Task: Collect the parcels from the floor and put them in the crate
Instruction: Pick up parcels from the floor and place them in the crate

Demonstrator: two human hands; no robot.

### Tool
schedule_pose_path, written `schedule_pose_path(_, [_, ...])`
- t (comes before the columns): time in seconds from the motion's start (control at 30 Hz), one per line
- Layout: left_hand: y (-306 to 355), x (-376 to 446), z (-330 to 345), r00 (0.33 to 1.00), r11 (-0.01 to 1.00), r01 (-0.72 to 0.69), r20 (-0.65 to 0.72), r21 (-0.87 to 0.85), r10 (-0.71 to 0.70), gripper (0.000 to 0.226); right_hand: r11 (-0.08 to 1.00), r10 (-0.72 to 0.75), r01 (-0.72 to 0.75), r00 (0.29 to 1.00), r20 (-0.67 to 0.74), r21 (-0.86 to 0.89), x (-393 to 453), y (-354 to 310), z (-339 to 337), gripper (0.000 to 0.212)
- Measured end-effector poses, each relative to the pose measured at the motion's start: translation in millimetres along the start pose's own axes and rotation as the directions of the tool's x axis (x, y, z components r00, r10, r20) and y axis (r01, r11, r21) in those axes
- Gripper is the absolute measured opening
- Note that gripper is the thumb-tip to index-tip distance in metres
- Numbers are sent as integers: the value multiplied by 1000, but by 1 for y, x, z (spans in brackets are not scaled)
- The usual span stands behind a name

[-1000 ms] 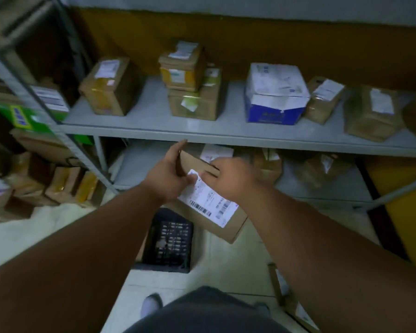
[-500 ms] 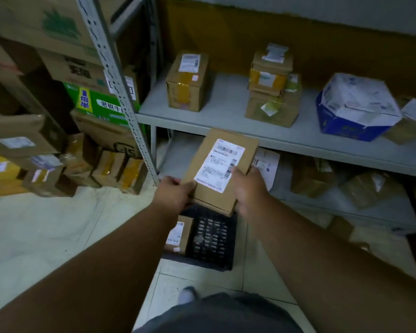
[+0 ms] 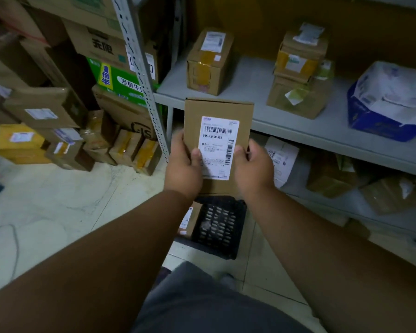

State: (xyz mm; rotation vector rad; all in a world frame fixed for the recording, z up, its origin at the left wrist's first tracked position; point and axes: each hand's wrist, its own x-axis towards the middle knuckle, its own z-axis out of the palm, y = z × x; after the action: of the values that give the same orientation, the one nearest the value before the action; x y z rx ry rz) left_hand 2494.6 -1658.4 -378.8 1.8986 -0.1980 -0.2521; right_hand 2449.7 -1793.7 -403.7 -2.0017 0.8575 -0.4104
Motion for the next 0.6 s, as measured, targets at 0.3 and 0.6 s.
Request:
schedule_pose_path(0.3, [-104, 38, 56, 960, 954, 133, 205, 268, -192, 34, 966, 241, -237, 970, 28, -105, 4, 107, 50, 31])
schedule_pose_path(0.6, [-356, 87, 136, 851, 811, 140, 350, 567, -391, 59, 676, 704, -719, 694, 150, 160, 6, 319, 208, 11])
